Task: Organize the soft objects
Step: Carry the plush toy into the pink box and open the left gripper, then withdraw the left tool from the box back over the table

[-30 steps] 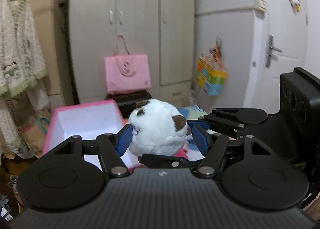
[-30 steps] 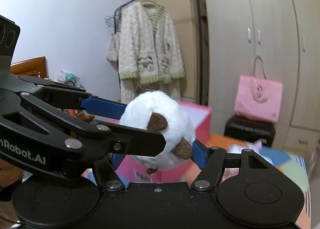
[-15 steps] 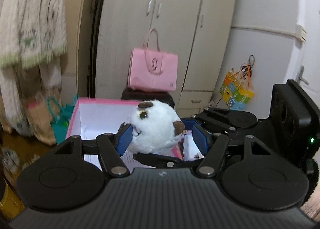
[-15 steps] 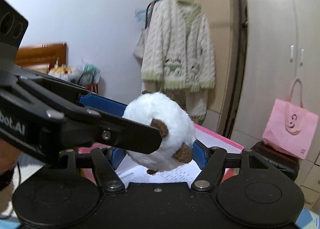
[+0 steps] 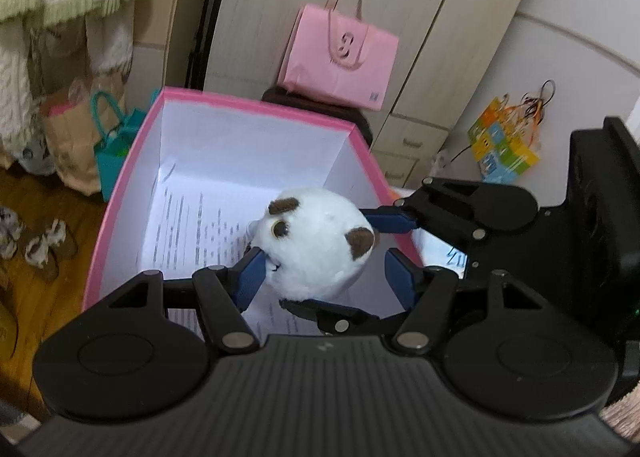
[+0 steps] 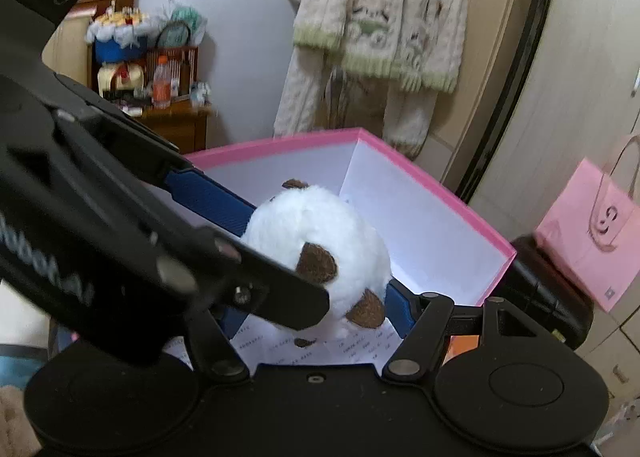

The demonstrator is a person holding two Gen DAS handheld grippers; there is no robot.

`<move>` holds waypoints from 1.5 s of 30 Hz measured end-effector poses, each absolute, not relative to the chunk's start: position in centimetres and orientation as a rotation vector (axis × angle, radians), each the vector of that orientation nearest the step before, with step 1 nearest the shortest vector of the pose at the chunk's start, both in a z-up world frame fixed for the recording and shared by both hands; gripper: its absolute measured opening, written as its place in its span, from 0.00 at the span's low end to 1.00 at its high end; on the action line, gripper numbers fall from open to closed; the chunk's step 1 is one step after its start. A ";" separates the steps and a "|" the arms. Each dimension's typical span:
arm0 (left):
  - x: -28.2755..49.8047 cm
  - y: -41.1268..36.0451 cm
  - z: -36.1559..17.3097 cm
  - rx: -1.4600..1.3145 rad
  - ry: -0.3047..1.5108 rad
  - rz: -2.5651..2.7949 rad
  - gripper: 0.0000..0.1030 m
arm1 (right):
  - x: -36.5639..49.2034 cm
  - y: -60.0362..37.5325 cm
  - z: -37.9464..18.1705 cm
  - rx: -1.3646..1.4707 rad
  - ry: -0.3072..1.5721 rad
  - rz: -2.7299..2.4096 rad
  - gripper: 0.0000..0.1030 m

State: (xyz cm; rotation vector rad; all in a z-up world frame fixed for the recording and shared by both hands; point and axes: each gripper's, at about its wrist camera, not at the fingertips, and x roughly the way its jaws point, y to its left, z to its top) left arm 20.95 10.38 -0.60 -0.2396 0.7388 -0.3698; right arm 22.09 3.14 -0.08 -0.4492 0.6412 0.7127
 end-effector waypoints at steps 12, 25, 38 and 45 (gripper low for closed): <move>22.4 10.9 -2.4 -0.275 0.840 -0.347 0.62 | 23.0 4.1 -1.8 -0.528 0.751 0.708 0.72; 20.1 11.1 0.5 -0.188 0.781 -0.277 0.66 | 21.5 3.1 0.3 -0.484 0.716 0.673 0.72; 14.5 9.8 4.6 -0.064 0.693 -0.286 0.71 | 17.0 1.2 4.1 -0.441 0.698 0.628 0.74; 11.3 8.4 6.5 -0.008 0.667 -0.351 0.74 | 13.5 -1.1 6.3 -0.407 0.664 0.622 0.74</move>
